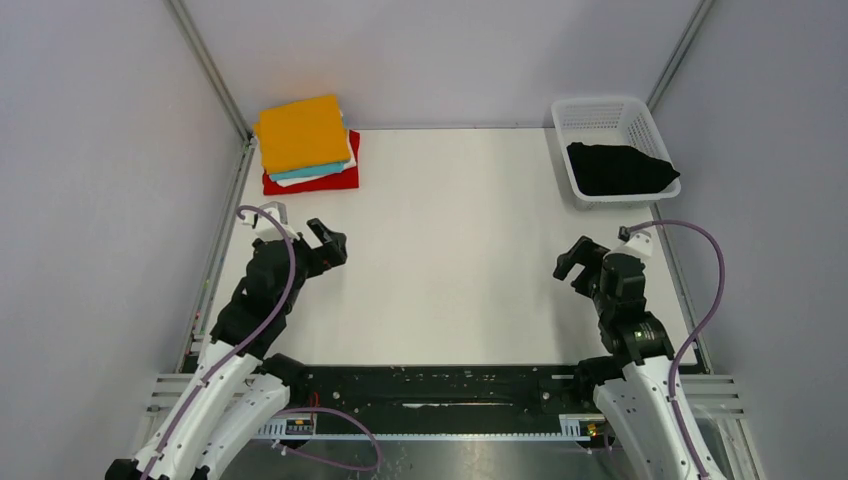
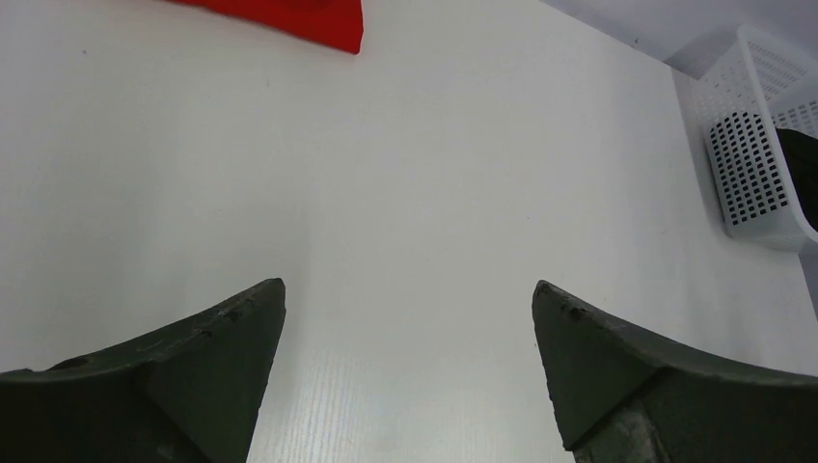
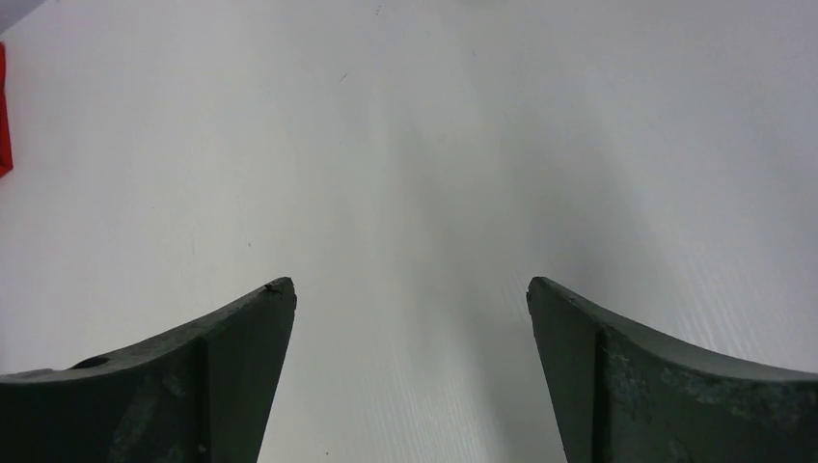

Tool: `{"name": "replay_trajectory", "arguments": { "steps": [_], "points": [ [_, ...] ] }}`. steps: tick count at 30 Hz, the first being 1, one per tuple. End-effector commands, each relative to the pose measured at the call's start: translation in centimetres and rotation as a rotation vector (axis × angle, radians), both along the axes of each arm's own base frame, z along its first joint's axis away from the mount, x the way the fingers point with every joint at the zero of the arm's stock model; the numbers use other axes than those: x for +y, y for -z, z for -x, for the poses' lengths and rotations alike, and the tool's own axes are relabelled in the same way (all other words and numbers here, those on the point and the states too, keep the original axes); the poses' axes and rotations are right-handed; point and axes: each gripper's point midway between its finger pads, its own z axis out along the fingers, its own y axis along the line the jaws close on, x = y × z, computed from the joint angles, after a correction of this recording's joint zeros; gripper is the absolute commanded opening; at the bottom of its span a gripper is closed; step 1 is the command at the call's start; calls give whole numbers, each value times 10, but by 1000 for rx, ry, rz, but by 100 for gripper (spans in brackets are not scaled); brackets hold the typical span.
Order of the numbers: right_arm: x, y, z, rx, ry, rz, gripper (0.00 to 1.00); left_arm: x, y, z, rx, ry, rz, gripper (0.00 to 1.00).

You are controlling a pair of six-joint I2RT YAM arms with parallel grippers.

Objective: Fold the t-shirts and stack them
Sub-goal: Grab crumpled tshirt from bin with the right arm

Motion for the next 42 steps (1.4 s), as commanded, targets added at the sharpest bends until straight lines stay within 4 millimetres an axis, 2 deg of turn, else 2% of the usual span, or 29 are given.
{"name": "replay_trajectory", "arguments": {
  "steps": [1,4,7,10,12,13,14,15,17,18,23,28,29,30,32,33,35,36,38,39,42],
  "points": [
    [8,-29,-16,-87,-42,-5,99,-4,-23,-5,-51,6,33,99],
    [2,-50,-28,-118,-3,14,99,-8,-22,-7,-52,21,38,99],
    [-17,-72,-49,-95,103,83,98,-8,-21,-9,-52,19,37,99],
    [-35,-87,-80,17,170,145,98,-9,-20,-12,-50,20,35,99],
    [-49,-91,-107,102,208,157,98,-9,-17,-13,-40,13,29,99],
    [-59,-85,-124,160,234,163,98,-8,-16,-14,-35,9,25,99],
    [-69,-93,-135,169,264,158,98,-8,-16,-14,-34,8,24,99],
    [-82,-84,-150,232,288,161,98,-8,-16,-15,-33,6,22,99],
    [-98,-78,-181,279,301,170,98,-7,-15,-16,-33,-1,20,99],
    [-104,-84,-198,276,303,175,98,-7,-14,-17,-31,-3,18,99],
    [-132,-53,-262,346,313,197,98,-7,-10,-24,-15,-18,5,99],
    [-147,-7,-316,422,275,230,98,-5,-5,-30,10,-38,-15,99],
    [-148,20,-322,483,258,231,99,-5,-4,-31,12,-41,-17,99],
    [-148,31,-332,493,243,225,97,-4,-4,-31,14,-44,-19,99],
    [-145,44,-342,516,203,210,90,-3,-3,-32,19,-52,-25,99],
    [-144,46,-344,523,196,204,83,-3,-3,-31,20,-53,-25,99],
    [-145,38,-348,495,207,201,67,-2,-3,-31,21,-54,-27,99],
    [-145,37,-347,489,212,194,53,-2,-4,-30,19,-52,-25,99],
    [-140,13,-347,430,194,176,16,-3,-6,-28,16,-48,-20,99],
    [-138,-2,-345,397,192,170,1,-3,-7,-27,13,-47,-17,99],
    [-133,-65,-338,271,182,170,0,-1,-10,-22,-3,-44,-5,99]
  ]
}}
